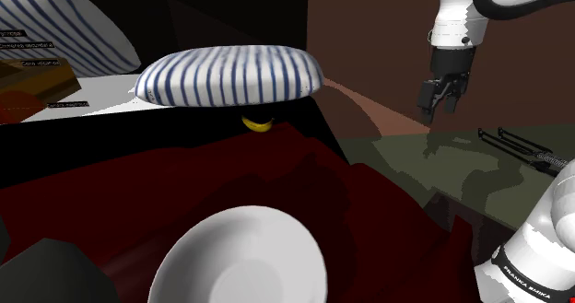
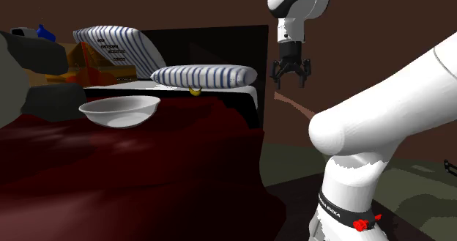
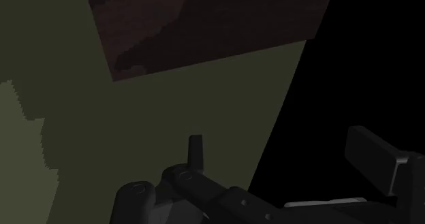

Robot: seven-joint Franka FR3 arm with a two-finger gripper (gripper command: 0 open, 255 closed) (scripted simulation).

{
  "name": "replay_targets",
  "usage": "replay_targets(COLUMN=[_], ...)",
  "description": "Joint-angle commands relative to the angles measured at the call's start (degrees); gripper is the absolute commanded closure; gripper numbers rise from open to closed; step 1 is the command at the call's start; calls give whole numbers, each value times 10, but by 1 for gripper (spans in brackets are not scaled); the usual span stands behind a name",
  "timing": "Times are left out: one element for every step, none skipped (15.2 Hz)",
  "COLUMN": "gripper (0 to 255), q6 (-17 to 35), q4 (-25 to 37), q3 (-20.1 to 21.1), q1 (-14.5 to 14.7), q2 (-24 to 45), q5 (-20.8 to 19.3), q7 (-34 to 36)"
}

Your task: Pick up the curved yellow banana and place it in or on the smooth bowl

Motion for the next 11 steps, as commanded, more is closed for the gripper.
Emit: replay_targets(gripper=[0, 0, 0, 0, 0, 0, 0, 0, 0, 0, 0], q6=[0, 11, 21, 31, 40, 48, 56, 62, 68, 74, 79], q4=[0, 12, 24, 37, 50, 64, 78, 93, 109, 125, 141], q3=[0, 2, 4, 6, 8, 11, 13, 15, 18, 21, 24], q1=[0, 6, 12, 17, 23, 28, 33, 38, 43, 48, 53], q2=[0, 22, 44, 66, 88, 109, 130, 151, 172, 193, 213], q5=[0, 3, 5, 7, 10, 12, 14, 16, 18, 20, 22], q7=[0, -5, -10, -15, -20, -26, -31, -36, -41, -47, -52])
